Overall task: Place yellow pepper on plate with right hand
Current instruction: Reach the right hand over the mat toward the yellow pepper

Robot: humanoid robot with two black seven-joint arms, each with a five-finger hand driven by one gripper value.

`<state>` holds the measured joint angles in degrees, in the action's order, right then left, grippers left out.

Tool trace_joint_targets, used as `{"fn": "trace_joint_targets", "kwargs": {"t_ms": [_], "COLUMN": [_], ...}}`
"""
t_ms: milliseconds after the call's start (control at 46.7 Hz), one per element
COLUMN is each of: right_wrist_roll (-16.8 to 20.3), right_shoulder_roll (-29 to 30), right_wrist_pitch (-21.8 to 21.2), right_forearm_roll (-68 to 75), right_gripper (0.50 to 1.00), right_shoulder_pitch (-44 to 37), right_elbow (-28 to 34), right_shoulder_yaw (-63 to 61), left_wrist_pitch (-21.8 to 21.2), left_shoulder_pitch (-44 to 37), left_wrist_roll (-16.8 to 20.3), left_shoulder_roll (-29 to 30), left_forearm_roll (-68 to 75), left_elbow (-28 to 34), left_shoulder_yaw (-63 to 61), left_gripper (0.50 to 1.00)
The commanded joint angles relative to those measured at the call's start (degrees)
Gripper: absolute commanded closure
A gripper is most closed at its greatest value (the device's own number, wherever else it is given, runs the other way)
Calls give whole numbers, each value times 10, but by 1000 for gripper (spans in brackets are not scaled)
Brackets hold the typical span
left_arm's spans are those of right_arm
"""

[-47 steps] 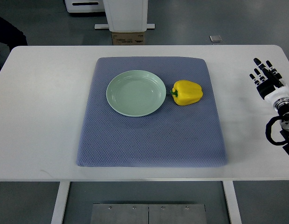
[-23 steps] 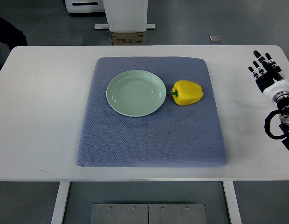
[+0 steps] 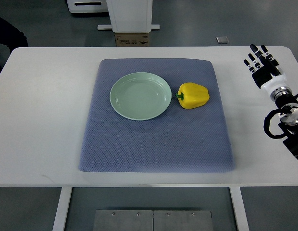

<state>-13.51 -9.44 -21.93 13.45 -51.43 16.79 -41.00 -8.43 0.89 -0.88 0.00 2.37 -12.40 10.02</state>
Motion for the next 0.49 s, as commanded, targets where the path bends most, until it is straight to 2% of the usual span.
{"fn": "trace_joint_targets", "kwargs": {"t_ms": [0, 235, 364, 471], "right_wrist_roll": [-10, -46, -54, -78], "right_shoulder_roll": [-9, -69, -127, -176], "right_wrist_pitch": [-17, -68, -72, -72], "right_forearm_roll": [-28, -163, -231, -279], "right_gripper": [500, 500, 500, 500], "right_shoulder_pitch": [0, -1, 0, -4], "right_elbow": [19, 103, 169, 214], "right_shoulder_yaw": [10, 30, 73, 131], "left_wrist_pitch": [0, 0, 0, 0], "left_shoulder_pitch": [0, 0, 0, 0], "left_wrist_roll": [0, 0, 0, 0], "left_shoulder_roll": [0, 0, 0, 0], "left_forearm_roll": [0, 0, 0, 0], "left_elbow": [0, 0, 0, 0], "left_shoulder_yaw": [0, 0, 0, 0], "left_gripper": [500, 500, 500, 500]}}
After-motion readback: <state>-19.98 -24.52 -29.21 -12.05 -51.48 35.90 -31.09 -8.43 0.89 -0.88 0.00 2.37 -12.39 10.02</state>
